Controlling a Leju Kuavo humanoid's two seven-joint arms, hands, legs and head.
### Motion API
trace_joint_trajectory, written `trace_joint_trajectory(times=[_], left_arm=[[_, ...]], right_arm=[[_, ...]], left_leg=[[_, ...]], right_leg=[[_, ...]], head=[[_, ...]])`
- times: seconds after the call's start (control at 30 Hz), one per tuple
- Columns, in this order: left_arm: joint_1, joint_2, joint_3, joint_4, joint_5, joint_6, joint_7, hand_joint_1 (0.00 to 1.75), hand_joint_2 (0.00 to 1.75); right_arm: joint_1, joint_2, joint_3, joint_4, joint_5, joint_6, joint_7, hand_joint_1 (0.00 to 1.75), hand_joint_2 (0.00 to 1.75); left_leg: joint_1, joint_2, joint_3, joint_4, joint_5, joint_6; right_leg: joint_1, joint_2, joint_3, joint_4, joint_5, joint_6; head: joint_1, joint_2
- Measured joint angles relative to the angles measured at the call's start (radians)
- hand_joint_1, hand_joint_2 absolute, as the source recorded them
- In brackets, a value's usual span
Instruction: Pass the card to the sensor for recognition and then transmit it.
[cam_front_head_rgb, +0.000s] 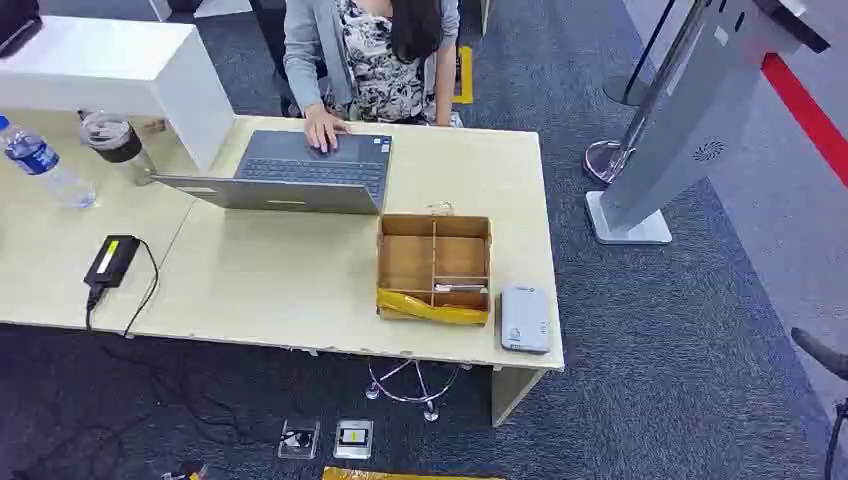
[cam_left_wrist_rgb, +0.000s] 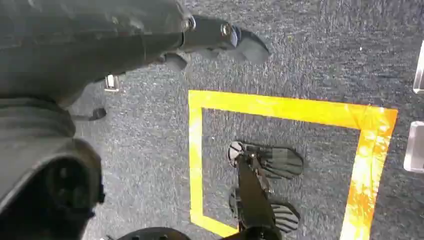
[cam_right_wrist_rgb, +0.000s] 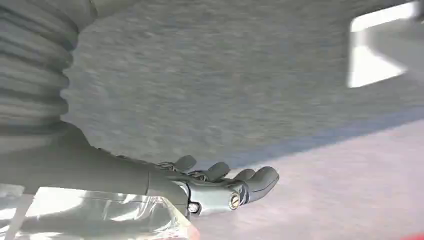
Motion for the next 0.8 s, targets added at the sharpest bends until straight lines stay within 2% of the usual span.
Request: trace_joint_trajectory(times=[0.13, 0.37, 0.53, 0.63, 0.8], left_arm=[[0.0, 0.002, -0.001, 0.0, -0.012, -0.003, -0.021, 0.0, 0.0], [-0.008, 0.002, -0.018, 0.0, -0.025, -0.011, -0.041, 0.0, 0.0], [-0.01, -0.001, -0.026, 0.0, -0.03, -0.011, -0.043, 0.0, 0.0], [-0.01, -0.005, -0.034, 0.0, -0.031, -0.011, -0.045, 0.0, 0.0], [-0.008, -0.005, -0.037, 0.0, -0.031, -0.011, -0.046, 0.0, 0.0]], right_arm=[[-0.059, 0.011, 0.034, -0.058, 0.062, -0.027, -0.075, 0.0, 1.75], [-0.153, 0.064, 0.186, -0.261, 0.228, -0.047, -0.014, 0.0, 1.75], [-0.2, 0.118, 0.318, -0.39, 0.341, -0.095, -0.011, 0.0, 1.75], [-0.214, 0.136, 0.375, -0.419, 0.409, -0.141, -0.013, 0.0, 1.75], [-0.221, 0.141, 0.384, -0.422, 0.421, -0.149, -0.014, 0.0, 1.75]], left_leg=[[0.0, -0.001, -0.003, 0.0, 0.0, -0.001], [0.0, -0.003, -0.003, 0.0, 0.003, 0.001], [0.0, -0.005, -0.004, 0.0, 0.004, -0.001], [0.0, -0.011, -0.007, 0.0, 0.004, -0.001], [0.0, -0.011, -0.007, 0.0, 0.005, -0.001]], right_leg=[[0.0, -0.001, 0.0, 0.001, 0.0, 0.0], [0.0, -0.002, -0.002, 0.003, 0.0, 0.0], [0.0, -0.004, -0.003, 0.004, 0.0, 0.0], [0.0, -0.01, -0.003, 0.004, 0.0, 0.0], [0.0, -0.009, -0.004, 0.004, 0.0, 0.0]], head=[[0.0, 0.0], [0.0, 0.0], [0.0, 0.0], [0.001, 0.0], [0.001, 0.0]])
